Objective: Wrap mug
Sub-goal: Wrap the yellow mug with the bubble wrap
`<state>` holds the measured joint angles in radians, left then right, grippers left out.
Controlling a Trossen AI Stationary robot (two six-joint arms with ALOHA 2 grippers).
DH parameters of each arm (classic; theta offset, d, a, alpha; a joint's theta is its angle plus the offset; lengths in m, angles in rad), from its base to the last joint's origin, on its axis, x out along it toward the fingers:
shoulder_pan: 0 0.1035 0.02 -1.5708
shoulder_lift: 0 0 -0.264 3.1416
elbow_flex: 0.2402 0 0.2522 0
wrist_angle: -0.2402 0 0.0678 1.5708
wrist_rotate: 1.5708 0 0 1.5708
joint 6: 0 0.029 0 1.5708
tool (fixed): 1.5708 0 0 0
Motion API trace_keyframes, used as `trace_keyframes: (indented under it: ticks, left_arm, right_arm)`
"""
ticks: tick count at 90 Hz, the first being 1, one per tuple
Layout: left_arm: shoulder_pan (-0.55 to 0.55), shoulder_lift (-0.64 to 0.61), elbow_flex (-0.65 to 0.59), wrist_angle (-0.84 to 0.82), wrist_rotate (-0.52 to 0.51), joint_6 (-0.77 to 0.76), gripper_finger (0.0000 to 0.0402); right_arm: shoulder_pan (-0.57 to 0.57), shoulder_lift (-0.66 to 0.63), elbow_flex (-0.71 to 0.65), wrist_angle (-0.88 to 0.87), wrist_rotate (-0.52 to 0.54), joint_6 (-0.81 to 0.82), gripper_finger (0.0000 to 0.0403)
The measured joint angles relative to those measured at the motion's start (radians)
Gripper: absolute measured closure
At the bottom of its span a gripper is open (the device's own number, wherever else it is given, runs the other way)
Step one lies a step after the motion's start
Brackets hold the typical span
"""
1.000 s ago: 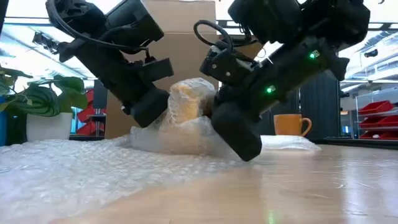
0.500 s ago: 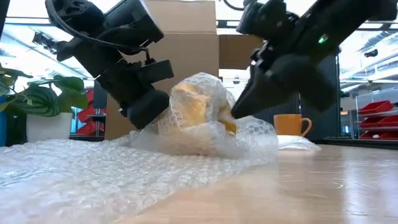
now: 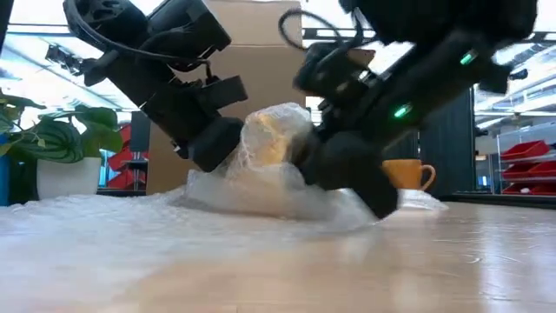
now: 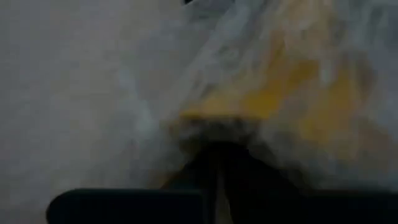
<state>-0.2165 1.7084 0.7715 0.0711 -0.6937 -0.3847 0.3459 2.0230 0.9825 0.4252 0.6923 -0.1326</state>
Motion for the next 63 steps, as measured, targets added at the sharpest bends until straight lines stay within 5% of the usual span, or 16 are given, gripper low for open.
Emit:
trace_keyframes:
  ticks: [35,63]
  left_arm:
    - [0.003,-0.001,-0.001,-0.013,-0.034,0.006,0.0285]
    - [-0.003,-0.001,0.006,-0.025,0.013,-0.014,0.0285]
  right_arm:
    - [-0.028,0.035,0.013,0.103,0.080,-0.071,0.0397]
    - [0.039,-0.013,0.017,0.005,0.103,-0.016,0.0331]
